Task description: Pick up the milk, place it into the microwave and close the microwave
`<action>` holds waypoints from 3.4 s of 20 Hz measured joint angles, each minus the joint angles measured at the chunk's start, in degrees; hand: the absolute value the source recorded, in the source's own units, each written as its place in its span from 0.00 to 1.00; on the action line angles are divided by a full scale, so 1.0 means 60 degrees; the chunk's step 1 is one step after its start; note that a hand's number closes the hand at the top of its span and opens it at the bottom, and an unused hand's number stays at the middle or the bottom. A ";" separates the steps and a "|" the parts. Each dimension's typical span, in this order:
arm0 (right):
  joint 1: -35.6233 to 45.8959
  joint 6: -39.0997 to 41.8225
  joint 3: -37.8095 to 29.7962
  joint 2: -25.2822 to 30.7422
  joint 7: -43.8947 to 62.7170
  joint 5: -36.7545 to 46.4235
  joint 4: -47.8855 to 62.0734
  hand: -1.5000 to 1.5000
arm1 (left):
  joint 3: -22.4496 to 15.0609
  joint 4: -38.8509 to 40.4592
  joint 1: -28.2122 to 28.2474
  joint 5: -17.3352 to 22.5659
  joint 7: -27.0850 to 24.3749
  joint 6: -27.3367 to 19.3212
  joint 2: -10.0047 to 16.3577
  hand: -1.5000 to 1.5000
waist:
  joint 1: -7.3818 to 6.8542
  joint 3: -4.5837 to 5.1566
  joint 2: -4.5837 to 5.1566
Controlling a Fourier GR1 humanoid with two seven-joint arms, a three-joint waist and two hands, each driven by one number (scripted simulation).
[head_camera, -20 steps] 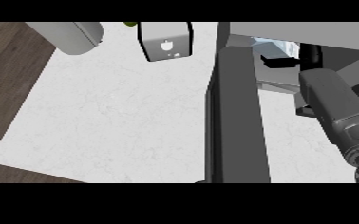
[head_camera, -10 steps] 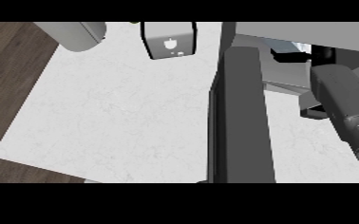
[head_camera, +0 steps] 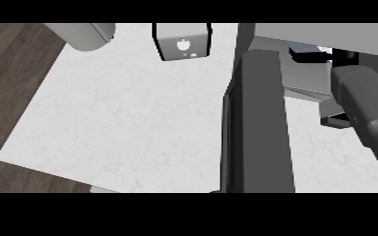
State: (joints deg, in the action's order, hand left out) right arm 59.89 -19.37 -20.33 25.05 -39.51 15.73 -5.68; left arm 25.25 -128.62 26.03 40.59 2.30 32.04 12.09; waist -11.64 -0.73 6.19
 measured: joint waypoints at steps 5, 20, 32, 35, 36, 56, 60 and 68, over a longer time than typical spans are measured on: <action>0.0029 0.0010 -0.0047 0.0088 0.0009 -0.0017 0.0027 1.00 | 0.0044 0.0097 -0.0171 -0.0137 0.0030 -0.0036 0.0105 0.00 | -0.0037 -0.0005 0.0060; 0.1057 0.0320 0.0396 -0.1099 0.0799 0.0417 0.0318 0.00 | -0.0161 0.0422 -0.0664 -0.0513 0.0174 -0.0065 0.0269 0.00 | -0.0203 0.0065 -0.0100; 0.1591 -0.0717 0.0582 -0.1744 0.1176 0.0799 0.0264 0.00 | -0.0420 0.0861 -0.0789 -0.0719 0.0306 0.0085 0.0298 0.00 | 0.0182 0.0070 -0.0205; 0.1537 -0.1023 0.0430 -0.1843 0.1081 0.0710 0.0192 0.00 | -0.0561 0.0931 -0.0717 -0.0838 0.0287 0.0169 0.0183 0.00 | 0.0275 0.0066 -0.0211; 0.1515 -0.1019 0.0357 -0.1822 0.1057 0.0653 0.0173 0.00 | -0.0608 0.0948 -0.0680 -0.0878 0.0283 0.0186 0.0132 0.00 | 0.0320 0.0065 -0.0222; 0.0170 0.2186 -0.0538 -0.1697 -0.0452 -0.0329 -0.0021 0.00 | -0.2516 0.1641 -0.0366 -0.2534 -0.0310 0.1504 -0.0958 0.00 | 0.1248 0.0091 -0.0706; -0.0267 0.3352 -0.0763 -0.1973 -0.0801 -0.0655 -0.0007 0.00 | -0.3086 0.1958 -0.0418 -0.3052 -0.0316 0.1953 -0.1009 0.00 | 0.1458 0.0099 -0.0810; -0.1682 0.5048 -0.0854 -0.2724 -0.1684 -0.1081 -0.0259 0.00 | -0.3717 0.2823 -0.1028 -0.4902 -0.0944 0.2158 -0.1453 0.00 | 0.1833 0.0119 -0.0994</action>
State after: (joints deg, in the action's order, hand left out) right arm 49.80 10.91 -25.46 8.70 -49.62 9.24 -7.23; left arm 2.95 -111.68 19.87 11.18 -3.37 44.98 3.37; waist -0.64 -0.02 0.23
